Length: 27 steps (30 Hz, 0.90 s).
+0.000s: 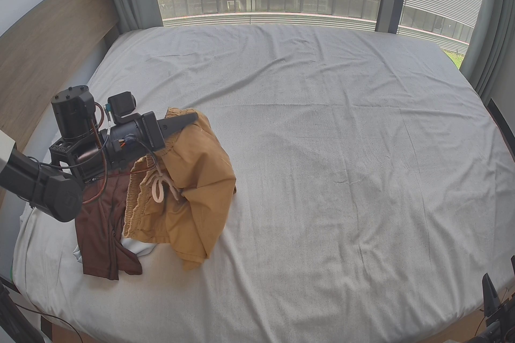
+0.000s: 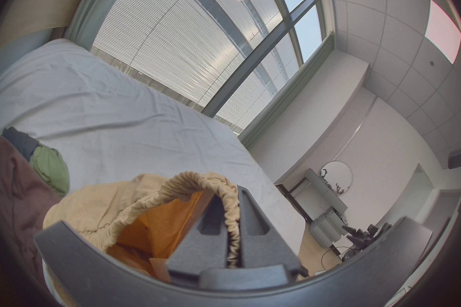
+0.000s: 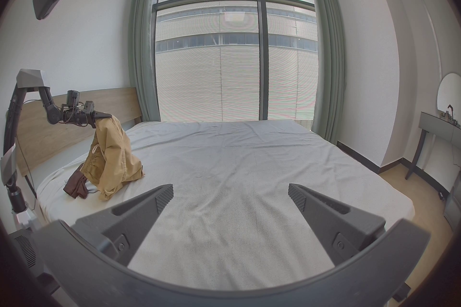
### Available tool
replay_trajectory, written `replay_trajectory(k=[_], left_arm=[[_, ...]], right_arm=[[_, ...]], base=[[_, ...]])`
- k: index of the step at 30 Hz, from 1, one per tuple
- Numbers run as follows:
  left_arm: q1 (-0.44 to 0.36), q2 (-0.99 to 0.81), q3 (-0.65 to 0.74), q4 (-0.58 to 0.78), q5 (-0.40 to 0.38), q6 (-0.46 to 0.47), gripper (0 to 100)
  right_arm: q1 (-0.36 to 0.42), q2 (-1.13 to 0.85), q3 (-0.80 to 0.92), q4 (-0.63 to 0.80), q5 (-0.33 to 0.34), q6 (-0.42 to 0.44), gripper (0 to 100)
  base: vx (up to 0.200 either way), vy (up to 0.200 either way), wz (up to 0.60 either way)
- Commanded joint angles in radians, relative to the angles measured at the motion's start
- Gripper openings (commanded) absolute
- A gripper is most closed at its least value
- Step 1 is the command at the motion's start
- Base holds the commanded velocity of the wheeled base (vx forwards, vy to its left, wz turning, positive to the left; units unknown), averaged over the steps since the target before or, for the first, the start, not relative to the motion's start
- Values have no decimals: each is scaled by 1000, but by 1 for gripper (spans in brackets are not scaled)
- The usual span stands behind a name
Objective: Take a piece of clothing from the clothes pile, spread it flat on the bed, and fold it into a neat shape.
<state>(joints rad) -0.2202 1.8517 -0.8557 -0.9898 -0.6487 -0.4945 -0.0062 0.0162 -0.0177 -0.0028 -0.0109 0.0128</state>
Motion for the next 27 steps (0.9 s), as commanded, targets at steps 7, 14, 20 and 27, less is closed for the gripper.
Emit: replay_trajectory(k=[7,14,20,27], left_arm=[[-107,17,-68,-190,17,-179,0],[-149,69,-266,-187,106,-208,0],[-202,73,-379,-185,123,-282,0],[-237,100,-451,-198,132,-292,0]], right_arm=[[0,-9,18,0,0,-2,100],[0,-9,18,0,0,0,100],[0,-9,18,0,0,-2,100],[0,-9,18,0,0,-2,100]], base=[[0,0,0],[0,0,0],[0,0,0],[0,0,0]])
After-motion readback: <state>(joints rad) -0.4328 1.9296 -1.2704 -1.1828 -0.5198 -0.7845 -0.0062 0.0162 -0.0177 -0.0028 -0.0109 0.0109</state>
